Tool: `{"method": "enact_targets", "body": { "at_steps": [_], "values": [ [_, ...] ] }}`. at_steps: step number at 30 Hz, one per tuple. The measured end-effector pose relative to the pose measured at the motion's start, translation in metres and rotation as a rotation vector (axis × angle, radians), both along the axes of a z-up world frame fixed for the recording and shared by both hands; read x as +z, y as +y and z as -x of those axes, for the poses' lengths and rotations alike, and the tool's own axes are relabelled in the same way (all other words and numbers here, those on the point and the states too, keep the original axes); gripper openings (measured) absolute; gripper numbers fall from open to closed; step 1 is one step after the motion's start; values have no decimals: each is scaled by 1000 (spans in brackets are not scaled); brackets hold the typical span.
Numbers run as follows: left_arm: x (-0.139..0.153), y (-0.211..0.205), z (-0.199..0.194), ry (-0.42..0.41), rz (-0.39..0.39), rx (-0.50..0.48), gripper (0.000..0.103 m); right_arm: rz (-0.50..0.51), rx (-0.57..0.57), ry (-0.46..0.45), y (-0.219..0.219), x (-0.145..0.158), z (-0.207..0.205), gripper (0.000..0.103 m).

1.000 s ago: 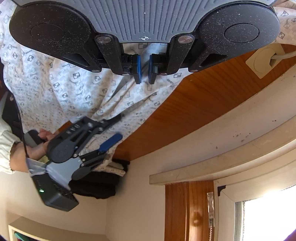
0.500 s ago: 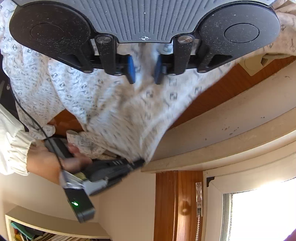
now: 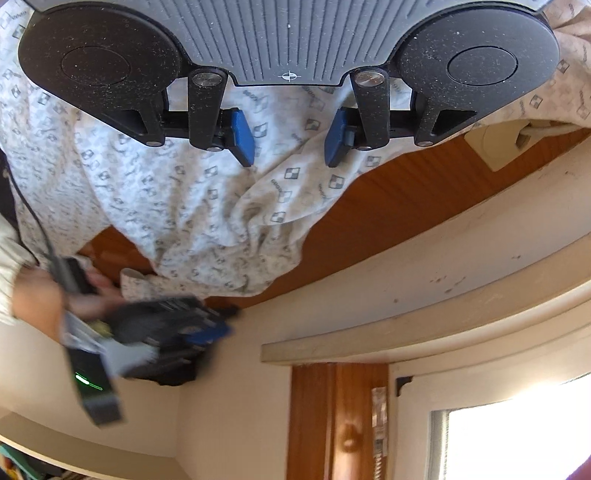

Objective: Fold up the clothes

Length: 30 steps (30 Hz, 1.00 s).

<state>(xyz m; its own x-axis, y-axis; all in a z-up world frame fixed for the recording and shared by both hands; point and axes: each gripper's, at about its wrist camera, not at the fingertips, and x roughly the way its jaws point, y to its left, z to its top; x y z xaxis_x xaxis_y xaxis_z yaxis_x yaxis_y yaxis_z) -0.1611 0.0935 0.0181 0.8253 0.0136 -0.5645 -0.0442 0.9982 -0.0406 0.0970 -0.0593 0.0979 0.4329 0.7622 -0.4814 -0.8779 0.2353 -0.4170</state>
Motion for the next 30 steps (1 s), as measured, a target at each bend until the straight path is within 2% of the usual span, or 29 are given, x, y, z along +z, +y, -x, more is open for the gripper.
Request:
{"method": "enact_targets", "body": {
  "at_steps": [1, 5, 7, 8, 9, 10, 11, 14, 15, 19, 22, 25, 30],
  "values": [
    [0, 2, 0, -2, 2, 23, 46, 8, -8, 11, -7, -3, -1, 36],
    [4, 10, 6, -41, 36, 66, 42, 32, -88, 79, -35, -15, -16, 37],
    [11, 8, 9, -59, 41, 38, 32, 16, -136, 142, -56, -17, -29, 38],
    [16, 6, 11, -66, 53, 16, 23, 7, -159, 179, -66, -18, -36, 41],
    [21, 4, 13, -73, 67, -10, 19, 6, -180, 214, -77, -20, -43, 42],
    [27, 0, 16, -79, 84, -41, 19, 7, -198, 244, -86, -23, -49, 46],
    [31, -5, 18, -82, 97, -69, 20, 16, -208, 257, -94, -25, -52, 49],
    [33, -27, 18, -43, 105, -137, 48, 26, -236, 255, -111, -32, -56, 53],
    [31, -35, 17, -31, 93, -154, 51, 28, -245, 249, -116, -35, -56, 54],
    [17, -62, 6, 33, 31, -188, 52, 14, -277, 246, -125, -39, -58, 59],
    [10, -70, 1, 59, 27, -196, 54, 0, -296, 241, -128, -45, -61, 66],
    [7, -71, -1, 68, 39, -204, 54, -31, -321, 253, -137, -47, -63, 69],
    [7, -68, 1, 65, 64, -248, 64, -69, -359, 245, -141, -45, -71, 70]
  ]
}}
